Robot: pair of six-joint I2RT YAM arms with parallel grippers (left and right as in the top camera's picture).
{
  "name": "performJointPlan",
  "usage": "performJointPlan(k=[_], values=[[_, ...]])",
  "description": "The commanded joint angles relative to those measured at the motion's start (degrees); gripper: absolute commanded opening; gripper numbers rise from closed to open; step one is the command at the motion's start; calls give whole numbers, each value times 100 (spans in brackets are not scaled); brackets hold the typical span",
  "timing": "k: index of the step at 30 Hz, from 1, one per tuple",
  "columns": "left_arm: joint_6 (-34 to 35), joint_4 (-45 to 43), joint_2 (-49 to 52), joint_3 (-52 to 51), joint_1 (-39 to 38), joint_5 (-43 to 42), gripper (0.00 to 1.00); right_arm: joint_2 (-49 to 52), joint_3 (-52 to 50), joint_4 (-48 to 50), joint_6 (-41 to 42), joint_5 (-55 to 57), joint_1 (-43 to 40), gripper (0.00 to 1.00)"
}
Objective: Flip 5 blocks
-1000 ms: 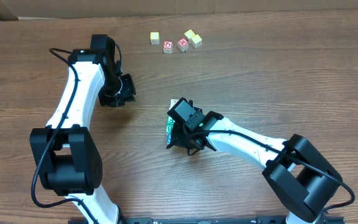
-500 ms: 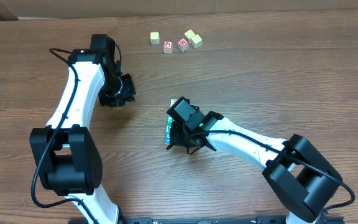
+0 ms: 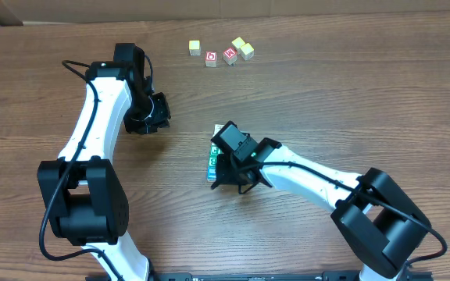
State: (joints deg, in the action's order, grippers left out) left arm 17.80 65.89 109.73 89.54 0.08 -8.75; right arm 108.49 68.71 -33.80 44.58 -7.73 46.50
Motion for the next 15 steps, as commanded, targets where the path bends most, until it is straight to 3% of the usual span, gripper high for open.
performJointPlan(k=[1,8,15], values=[[-46,-66,-107,-28,-37,15,22,-177,538,-476,-225,-20,-542,10],[-46,-271,-105,-31,-330,20,11,-170,699,-120,-415,-177,-1187,10],[4,-535,13,-31,-715,44,9,-72,662,538,-413,63,-1244,9]])
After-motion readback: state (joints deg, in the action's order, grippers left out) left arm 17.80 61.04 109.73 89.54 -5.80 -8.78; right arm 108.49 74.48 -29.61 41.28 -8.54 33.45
